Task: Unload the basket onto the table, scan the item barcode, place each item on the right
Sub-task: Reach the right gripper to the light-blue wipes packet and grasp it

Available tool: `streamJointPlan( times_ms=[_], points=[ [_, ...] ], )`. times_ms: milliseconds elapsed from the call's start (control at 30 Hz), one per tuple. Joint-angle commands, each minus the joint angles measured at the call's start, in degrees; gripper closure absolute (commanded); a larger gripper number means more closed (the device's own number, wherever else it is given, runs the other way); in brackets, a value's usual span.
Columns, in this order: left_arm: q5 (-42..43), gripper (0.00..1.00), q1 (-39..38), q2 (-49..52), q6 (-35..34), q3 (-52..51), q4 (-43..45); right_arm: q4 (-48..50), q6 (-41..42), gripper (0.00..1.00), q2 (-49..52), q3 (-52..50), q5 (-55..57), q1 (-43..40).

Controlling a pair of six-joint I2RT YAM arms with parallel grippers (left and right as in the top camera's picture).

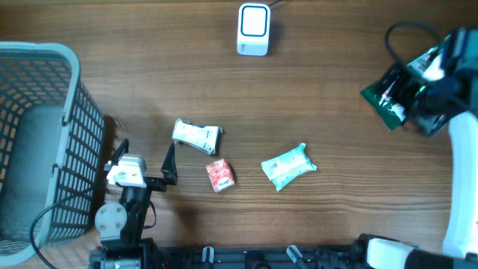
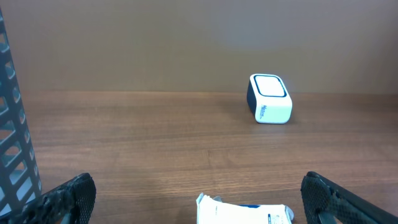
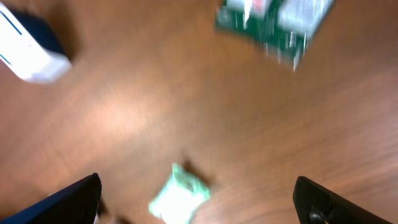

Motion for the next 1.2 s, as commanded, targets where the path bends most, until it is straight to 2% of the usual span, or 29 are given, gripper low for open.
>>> streamJointPlan(
  times_ms=[0, 100, 167, 233, 367, 700, 867, 933, 1067, 1167],
  points=[
    [-0.1, 0.0, 0.5, -0.1, -0.5, -0.2, -0.2, -0.7, 6.4, 0.0, -14.5, -6.7, -0.4, 4.2],
    [-0.1, 0.0, 0.5, -0.1, -0.5, -0.2, -0.2, 1.5, 3.7, 0.0, -29.5, -14.1, -2.5, 5.6],
    [-0.1, 0.0, 0.5, -0.1, -0.5, -0.2, -0.2, 2.1, 4.5, 0.0, -35.3, -21.8, -9.8, 5.6],
    [-0.1, 0.0, 0.5, -0.1, -0.5, -0.2, -0.2, 3.5, 7.8, 0.0, -37.3, -28.6, -10.8, 5.6],
    [-0.1, 0.0, 0.5, -0.1, -0.5, -0.2, -0.2, 8.8, 7.2, 0.0, -37.6, -35.1, -18.4, 5.6],
    [-0.1, 0.0, 0.5, -0.1, -0.5, -0.2, -0.2, 8.6, 1.6, 0.0, -37.7, -35.1, -18.1, 5.6],
    [-0.1, 0.0, 0.5, -0.1, -0.5, -0.2, -0.2, 10.5, 1.4, 0.0, -37.7, -36.3, -17.6, 5.6],
    [-0.1, 0.0, 0.5, -0.1, -0.5, -0.2, -0.2, 12.9, 3.6, 0.0, -37.7, -40.4, -16.0, 5.6],
    [-0.1, 0.0, 0.5, -0.1, -0.5, -0.2, -0.2, 22.8, 7.5, 0.0, -37.6, -53.0, -22.0, 5.8],
    [-0.1, 0.0, 0.5, -0.1, -0.5, -0.2, -0.2, 25.4, 9.2, 0.0, -37.6, -57.6, -22.7, 5.8]
  ],
)
